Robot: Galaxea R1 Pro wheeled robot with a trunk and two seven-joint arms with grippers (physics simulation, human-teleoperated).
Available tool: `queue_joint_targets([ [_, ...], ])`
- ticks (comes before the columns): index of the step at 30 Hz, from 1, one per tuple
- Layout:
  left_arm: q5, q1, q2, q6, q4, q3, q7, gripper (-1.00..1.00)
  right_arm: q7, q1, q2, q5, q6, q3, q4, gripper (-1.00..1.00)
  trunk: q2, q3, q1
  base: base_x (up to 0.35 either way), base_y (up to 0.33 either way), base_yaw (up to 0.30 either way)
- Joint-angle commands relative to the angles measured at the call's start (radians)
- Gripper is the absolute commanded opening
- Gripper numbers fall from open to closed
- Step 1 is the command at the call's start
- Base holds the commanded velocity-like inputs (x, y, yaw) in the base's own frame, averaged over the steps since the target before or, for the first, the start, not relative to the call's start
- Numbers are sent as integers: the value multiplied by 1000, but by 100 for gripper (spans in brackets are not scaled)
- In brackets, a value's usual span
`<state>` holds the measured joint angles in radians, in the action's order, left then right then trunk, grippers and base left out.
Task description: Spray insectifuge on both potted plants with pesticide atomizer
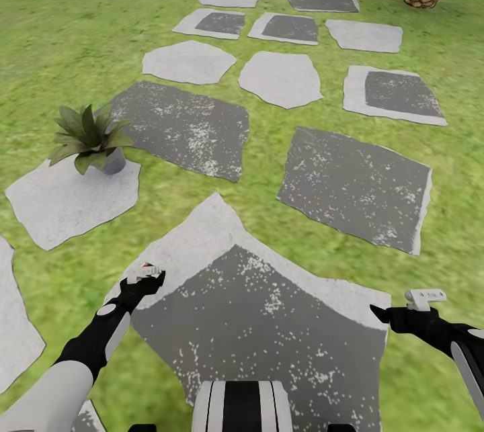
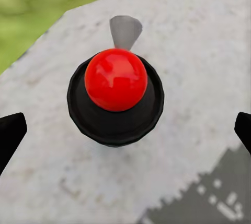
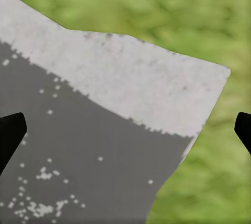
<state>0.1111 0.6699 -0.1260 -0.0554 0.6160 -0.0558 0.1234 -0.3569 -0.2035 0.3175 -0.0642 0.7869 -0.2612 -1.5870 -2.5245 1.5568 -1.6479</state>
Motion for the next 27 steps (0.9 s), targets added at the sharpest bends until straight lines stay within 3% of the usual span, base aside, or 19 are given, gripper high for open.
queue_joint_targets([
  [1, 10, 0, 0, -1, -1, -2, 8, 100, -1, 0, 0, -6, 6, -1, -1, 100, 0, 1, 0, 0, 0, 0],
  [27, 11, 0, 2, -1, -1, -2, 7, 100, -1, -1, 0, -6, 7, -1, -1, 100, 0, 6, 0, 17, 12, 8],
])
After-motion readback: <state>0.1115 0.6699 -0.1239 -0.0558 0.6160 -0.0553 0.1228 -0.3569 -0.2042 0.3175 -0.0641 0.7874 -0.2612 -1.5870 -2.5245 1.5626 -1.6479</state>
